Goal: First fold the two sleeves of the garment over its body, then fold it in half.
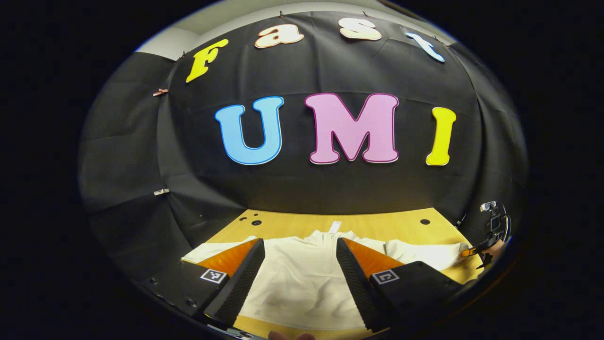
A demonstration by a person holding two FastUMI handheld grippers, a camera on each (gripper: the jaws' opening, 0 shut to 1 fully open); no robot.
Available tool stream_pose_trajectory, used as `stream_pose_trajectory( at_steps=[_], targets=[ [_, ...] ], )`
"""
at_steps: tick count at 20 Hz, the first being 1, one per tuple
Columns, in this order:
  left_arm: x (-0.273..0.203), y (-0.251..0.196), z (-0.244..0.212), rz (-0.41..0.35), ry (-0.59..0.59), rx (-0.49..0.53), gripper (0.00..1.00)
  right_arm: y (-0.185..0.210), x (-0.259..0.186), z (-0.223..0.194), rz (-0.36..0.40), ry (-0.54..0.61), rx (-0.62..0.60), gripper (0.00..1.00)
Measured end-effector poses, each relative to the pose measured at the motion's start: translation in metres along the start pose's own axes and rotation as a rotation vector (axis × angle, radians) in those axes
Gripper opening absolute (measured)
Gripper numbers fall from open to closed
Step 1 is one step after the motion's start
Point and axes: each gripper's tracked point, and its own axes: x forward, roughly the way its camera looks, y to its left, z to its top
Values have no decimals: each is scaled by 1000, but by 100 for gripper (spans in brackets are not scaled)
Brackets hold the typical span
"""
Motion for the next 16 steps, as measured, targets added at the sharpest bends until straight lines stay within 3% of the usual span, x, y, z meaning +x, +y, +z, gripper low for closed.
stream_pose_trajectory(
  at_steps=[3, 9, 16],
  targets=[
    [-1, 10, 4, -8, -18, 9, 99, 6, -18, 8, 11, -43, -26, 11],
    [13, 25, -1, -105, -27, 9, 98, -13, -84, 13, -99, -144, 48, 11],
    [38, 75, -4, -205, -30, -16, 98, 49, -173, 16, -155, -262, 107, 11]
  ],
)
